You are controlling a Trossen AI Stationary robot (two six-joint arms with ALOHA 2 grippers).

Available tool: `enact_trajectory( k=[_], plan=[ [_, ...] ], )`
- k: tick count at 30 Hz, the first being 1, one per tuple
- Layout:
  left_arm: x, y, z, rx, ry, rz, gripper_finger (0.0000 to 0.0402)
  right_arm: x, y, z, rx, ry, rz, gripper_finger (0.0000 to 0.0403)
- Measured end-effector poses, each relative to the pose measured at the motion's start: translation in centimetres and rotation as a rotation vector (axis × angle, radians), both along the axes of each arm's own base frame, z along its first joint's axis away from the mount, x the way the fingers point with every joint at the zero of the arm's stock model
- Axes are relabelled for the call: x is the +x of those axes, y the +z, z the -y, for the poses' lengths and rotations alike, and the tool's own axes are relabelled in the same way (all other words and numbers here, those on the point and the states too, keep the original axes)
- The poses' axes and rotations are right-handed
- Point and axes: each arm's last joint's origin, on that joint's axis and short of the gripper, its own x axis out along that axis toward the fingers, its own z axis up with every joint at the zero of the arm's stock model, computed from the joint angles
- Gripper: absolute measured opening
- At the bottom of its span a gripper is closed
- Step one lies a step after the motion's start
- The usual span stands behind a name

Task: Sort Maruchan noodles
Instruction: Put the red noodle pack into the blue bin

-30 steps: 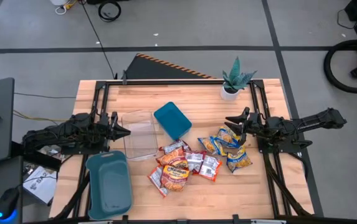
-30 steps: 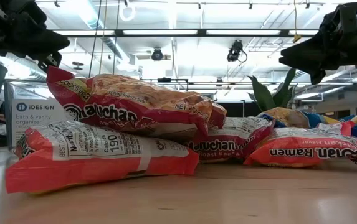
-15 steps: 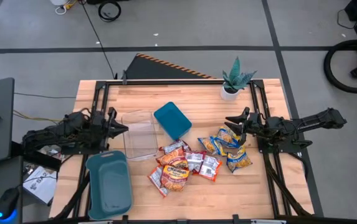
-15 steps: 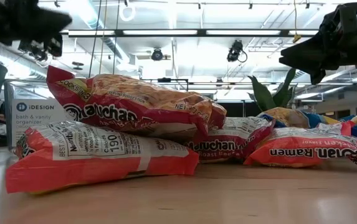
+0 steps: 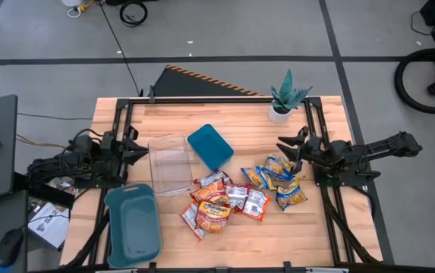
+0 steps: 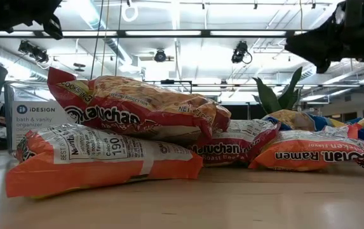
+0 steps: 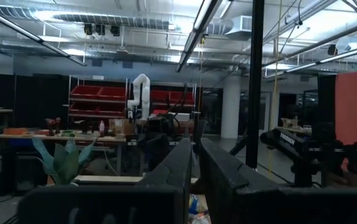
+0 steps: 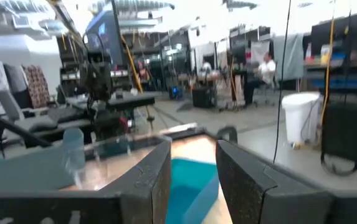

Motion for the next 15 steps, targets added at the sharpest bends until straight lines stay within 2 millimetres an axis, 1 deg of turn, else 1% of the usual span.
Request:
enact_trajectory(
  k=[3,7,9,12,15],
  plan=[
    [0.0,0.0,-0.1,-0.013,0.015,0.0,0.0037,-0.1,0.4,0.0,0.013,0.006,0.05,0.0132],
    [0.2,-0.1,-0.3,-0.154,0.035,-0.008,0.0037,-0.1,0.6,0.0,0.067,0.009,0.083,0.0132],
    [0.7,-0.3,-0.4,-0.172,0.055,-0.046,0.0036,-0.1,0.6,0.0,0.083,0.013,0.089,0.0132],
    [1.8,-0.9,-0.6,-0.196,0.08,-0.13,0.0036,-0.1,0.6,0.0,0.052,0.01,0.077,0.0132],
    [3.0,-0.9,-0.9,-0.233,0.127,-0.211,0.0036,-0.1,0.6,0.1,0.015,0.006,0.066,0.0132]
  ],
)
